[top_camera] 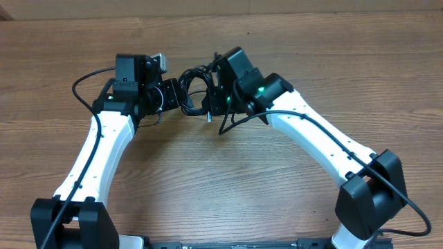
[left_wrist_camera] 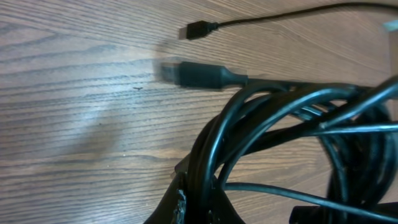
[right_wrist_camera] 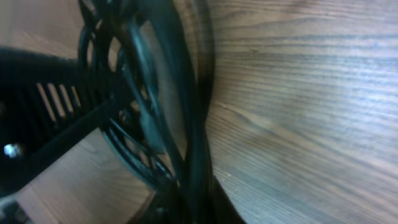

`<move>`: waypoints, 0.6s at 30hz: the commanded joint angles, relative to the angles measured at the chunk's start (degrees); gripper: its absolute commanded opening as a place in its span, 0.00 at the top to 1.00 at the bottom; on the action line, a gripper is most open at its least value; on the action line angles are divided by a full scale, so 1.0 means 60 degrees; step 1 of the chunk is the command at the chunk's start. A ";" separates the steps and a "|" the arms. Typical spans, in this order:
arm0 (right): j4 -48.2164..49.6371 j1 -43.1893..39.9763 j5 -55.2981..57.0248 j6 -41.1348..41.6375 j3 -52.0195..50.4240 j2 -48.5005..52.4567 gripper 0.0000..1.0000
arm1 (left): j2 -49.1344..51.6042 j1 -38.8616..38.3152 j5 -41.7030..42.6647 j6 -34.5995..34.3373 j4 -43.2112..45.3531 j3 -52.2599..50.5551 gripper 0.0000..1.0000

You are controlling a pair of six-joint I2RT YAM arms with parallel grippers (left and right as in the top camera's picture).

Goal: Untangle cables

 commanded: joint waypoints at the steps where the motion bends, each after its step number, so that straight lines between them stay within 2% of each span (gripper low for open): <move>1: 0.0368 -0.0186 -0.1450 0.0102 0.0022 -0.0040 0.96 | 0.0029 -0.0113 0.1410 0.0492 0.0062 0.0106 0.96; 4: 0.0969 -0.0557 -0.3406 -0.0710 0.0022 -0.0040 0.96 | 0.0029 -0.0113 0.1355 0.0492 0.0011 0.0095 0.96; 7: 0.1759 -0.0969 -0.6291 -0.1858 0.0022 -0.0044 0.96 | 0.0033 -0.0113 0.1075 0.0488 0.0011 0.0084 0.96; 13: 0.2306 -0.1585 -1.0451 -0.3432 0.0022 -0.0044 0.96 | 0.0051 -0.0113 0.0503 0.0415 0.0058 0.0069 0.96; 15: 0.2266 -0.1606 -1.0918 -0.3905 0.0022 -0.0044 0.96 | 0.0084 -0.0113 0.0590 0.0004 0.0273 0.0069 0.96; 18: 0.1898 -0.1606 -1.0036 -0.4091 0.0022 -0.0044 0.96 | 0.0076 -0.0091 0.1421 -0.0306 0.1228 0.0073 0.96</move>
